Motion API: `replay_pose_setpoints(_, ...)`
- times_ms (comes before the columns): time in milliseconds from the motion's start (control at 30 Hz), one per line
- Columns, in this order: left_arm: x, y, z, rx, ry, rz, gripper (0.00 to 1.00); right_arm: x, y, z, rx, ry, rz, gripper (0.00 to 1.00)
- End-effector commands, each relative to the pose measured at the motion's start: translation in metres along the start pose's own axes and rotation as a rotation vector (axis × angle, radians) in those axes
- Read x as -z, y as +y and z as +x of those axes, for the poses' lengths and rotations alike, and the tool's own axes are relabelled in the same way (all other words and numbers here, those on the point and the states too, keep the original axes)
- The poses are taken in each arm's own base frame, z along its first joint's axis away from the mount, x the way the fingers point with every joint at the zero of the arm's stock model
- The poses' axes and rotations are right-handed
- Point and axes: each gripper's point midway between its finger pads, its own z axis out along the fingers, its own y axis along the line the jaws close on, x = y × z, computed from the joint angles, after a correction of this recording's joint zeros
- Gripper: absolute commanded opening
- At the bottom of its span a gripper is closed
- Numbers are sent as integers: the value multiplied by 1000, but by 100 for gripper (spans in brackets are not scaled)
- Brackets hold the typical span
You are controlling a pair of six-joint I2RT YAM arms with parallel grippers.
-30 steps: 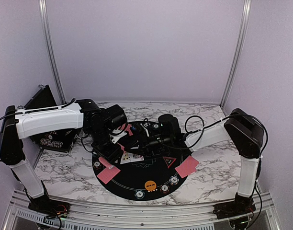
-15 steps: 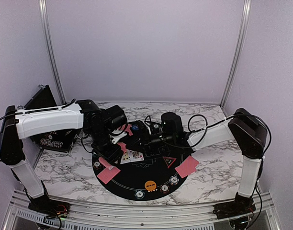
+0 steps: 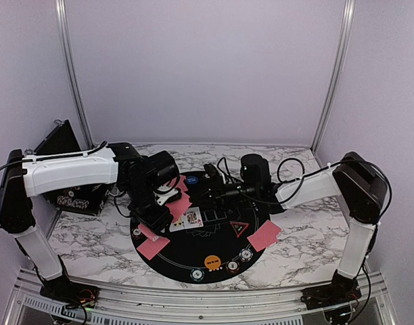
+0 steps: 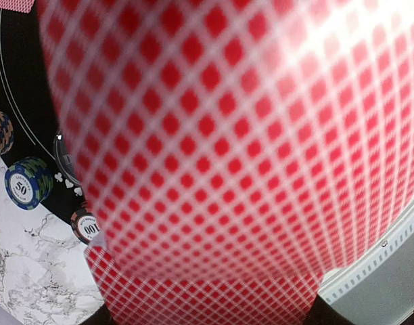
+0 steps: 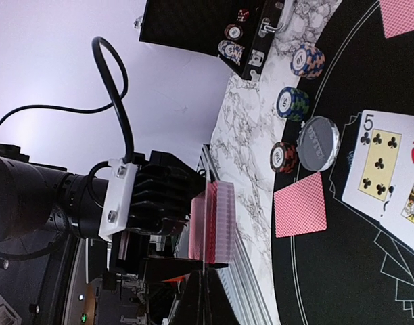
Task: Distribute texas hold em gaming equipment
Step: Pick up the poker card from the face-down deck piles, then flop the poker card in the community card area.
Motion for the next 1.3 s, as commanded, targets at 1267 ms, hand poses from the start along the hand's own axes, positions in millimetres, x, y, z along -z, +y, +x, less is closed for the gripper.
replay_pose_setpoints(1267,11,9,11,12,-35,-2,58,66,-58,-87,1280,-116,933,0)
